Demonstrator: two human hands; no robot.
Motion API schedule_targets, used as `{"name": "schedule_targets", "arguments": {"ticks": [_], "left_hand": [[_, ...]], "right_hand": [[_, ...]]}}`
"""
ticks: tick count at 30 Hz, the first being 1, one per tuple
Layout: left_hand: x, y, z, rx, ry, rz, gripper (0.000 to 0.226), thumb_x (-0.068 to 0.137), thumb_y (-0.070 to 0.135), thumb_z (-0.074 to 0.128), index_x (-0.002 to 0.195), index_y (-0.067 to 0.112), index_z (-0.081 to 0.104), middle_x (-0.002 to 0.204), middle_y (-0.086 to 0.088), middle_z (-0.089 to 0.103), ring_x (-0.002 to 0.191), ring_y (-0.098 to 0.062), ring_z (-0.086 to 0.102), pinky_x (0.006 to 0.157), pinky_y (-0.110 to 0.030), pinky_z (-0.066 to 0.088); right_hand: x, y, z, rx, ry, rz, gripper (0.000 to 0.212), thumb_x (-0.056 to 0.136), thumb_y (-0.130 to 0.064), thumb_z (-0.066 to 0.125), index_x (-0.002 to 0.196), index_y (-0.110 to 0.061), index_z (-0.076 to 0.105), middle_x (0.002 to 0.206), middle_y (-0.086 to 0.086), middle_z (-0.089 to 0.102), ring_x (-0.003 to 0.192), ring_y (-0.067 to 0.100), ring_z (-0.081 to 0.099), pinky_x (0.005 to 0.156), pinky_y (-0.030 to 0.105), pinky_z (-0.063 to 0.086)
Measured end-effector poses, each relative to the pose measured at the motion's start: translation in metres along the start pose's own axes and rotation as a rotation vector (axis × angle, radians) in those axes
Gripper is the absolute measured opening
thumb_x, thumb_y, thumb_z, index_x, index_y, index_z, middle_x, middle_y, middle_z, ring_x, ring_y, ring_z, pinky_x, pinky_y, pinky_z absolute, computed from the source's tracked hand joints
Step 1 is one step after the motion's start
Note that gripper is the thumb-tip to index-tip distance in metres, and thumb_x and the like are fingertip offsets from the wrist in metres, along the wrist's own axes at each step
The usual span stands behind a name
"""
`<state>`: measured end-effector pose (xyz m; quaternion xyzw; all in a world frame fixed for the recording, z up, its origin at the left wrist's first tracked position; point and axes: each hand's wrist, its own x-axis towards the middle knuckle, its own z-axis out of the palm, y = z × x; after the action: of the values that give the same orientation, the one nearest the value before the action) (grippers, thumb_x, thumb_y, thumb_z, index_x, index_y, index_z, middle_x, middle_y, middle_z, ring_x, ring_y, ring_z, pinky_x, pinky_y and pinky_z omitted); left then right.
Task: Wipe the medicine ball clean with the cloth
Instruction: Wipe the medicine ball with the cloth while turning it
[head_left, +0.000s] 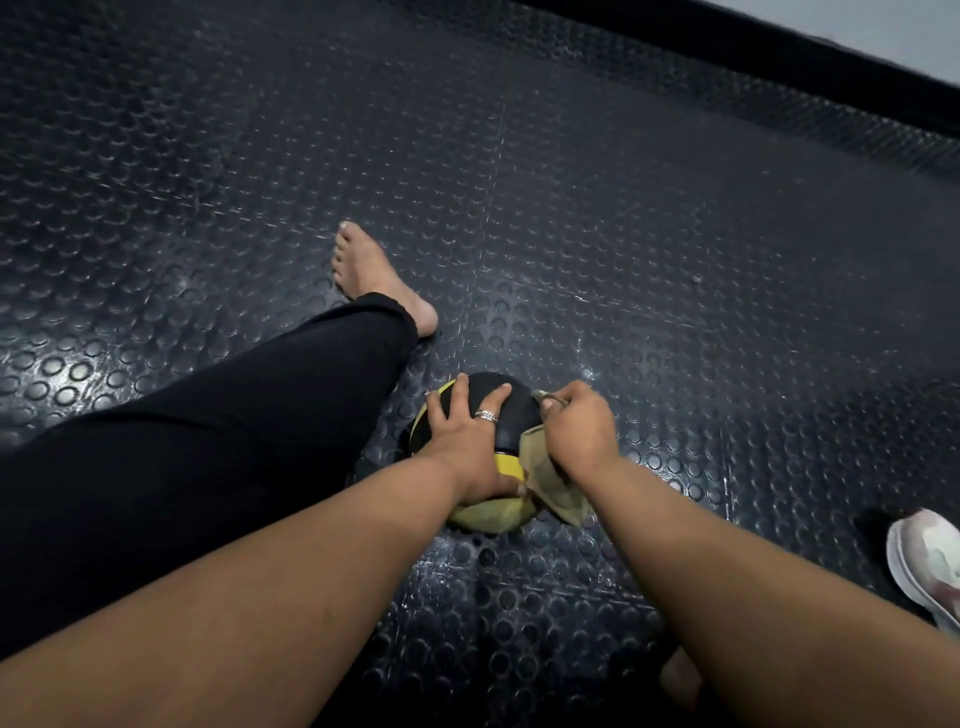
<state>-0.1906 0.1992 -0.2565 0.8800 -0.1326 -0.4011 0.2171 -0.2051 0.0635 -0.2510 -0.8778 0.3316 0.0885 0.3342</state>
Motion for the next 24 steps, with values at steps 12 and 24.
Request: {"name": "schedule_targets", "arguments": {"ticks": [12, 24], "left_hand": [[0.002, -0.005, -0.002, 0.02, -0.011, 0.001, 0.12, 0.071, 0.049, 0.082, 0.151, 0.046, -0.008, 0.157, -0.001, -0.031, 0.144, -0.038, -0.026, 0.119, -0.056, 0.012], [0.002, -0.003, -0.001, 0.002, -0.004, 0.012, 0.12, 0.071, 0.047, 0.083, 0.151, 0.045, -0.006, 0.157, -0.001, -0.031, 0.144, -0.037, -0.026, 0.119, -0.057, 0.012]], "right_hand": [[0.002, 0.011, -0.008, -0.073, -0.048, -0.108, 0.005, 0.092, -0.018, 0.056, 0.087, -0.016, 0.057, 0.103, 0.012, 0.059, 0.082, 0.019, 0.05, 0.07, 0.023, 0.033], [0.0, 0.02, -0.008, -0.011, -0.035, 0.032, 0.016, 0.093, -0.018, 0.053, 0.102, -0.006, 0.06, 0.097, 0.01, 0.063, 0.083, 0.022, 0.053, 0.064, 0.024, 0.031]]}}
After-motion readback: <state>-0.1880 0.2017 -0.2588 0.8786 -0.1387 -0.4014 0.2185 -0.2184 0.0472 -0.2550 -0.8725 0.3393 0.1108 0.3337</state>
